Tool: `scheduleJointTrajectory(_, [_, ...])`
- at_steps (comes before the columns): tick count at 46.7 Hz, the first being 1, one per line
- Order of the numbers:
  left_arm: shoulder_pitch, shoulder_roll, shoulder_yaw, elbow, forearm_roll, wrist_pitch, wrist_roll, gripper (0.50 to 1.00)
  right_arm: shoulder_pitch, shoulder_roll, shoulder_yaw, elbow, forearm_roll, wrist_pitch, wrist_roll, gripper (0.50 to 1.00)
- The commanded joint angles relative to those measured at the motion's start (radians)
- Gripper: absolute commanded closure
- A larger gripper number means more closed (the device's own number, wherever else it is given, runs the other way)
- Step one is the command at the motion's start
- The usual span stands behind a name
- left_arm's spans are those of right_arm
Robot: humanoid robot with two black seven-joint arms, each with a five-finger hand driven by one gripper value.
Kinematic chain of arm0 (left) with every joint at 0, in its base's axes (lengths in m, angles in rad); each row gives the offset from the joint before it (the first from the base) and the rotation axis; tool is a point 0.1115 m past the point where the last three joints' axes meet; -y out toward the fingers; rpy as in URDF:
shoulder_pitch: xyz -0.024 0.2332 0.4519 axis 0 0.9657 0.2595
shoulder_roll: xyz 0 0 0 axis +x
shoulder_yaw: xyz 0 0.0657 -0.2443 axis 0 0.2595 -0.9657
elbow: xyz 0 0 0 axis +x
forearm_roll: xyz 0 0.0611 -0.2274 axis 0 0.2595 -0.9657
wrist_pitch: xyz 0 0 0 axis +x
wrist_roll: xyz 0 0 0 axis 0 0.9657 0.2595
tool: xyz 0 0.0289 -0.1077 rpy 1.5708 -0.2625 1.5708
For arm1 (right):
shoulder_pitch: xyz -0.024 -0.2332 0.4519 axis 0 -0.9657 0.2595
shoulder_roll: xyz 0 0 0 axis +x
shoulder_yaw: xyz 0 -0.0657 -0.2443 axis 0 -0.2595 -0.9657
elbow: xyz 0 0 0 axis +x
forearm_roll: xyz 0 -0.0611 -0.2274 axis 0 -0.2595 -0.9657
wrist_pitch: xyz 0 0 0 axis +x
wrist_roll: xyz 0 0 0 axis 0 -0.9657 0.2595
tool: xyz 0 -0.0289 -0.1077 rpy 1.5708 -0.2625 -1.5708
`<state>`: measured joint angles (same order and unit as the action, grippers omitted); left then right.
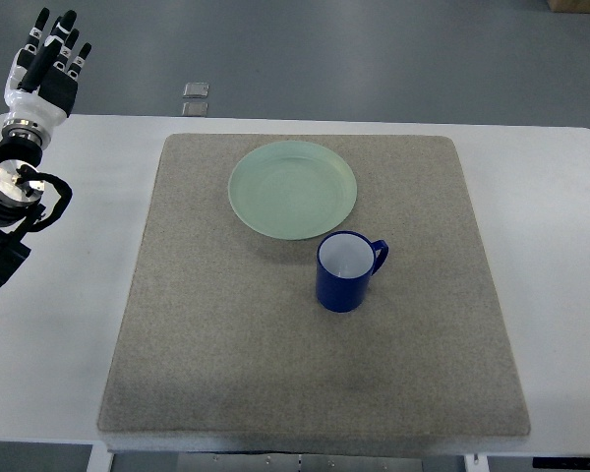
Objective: Place cup left of plate with left hand
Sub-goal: 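Raise the left hand and swing it over the mat toward the plate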
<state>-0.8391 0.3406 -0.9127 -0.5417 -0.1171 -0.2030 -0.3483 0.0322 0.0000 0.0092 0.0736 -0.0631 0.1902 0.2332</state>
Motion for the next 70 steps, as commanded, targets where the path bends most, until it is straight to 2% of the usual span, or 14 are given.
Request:
scheduleJointTrajectory(1, [-0.001, 0.000, 0.000, 0.000, 0.001, 0.001, 0.000, 0.501, 0.000, 0.000, 0.000, 0.000, 0.000, 0.000, 0.000, 0.568])
scheduleJointTrajectory(53, [0.017, 0.005, 0.009, -0.007, 0.004, -0.001, 0.006, 0.501, 0.000, 0.000, 0.000, 0.000, 0.000, 0.000, 0.000, 0.568])
scheduleJointTrajectory(64, [0.009, 0.032, 0.193, -0.093, 0.025, -0.033, 0.011, 0.501, 0.000, 0.000, 0.000, 0.000, 0.000, 0.000, 0.000, 0.568])
scheduleJointTrajectory(70, [0.009, 0.076, 0.239, -0.164, 0.066, -0.085, 0.014, 0.501, 0.000, 0.000, 0.000, 0.000, -0.001, 0.000, 0.000, 0.568])
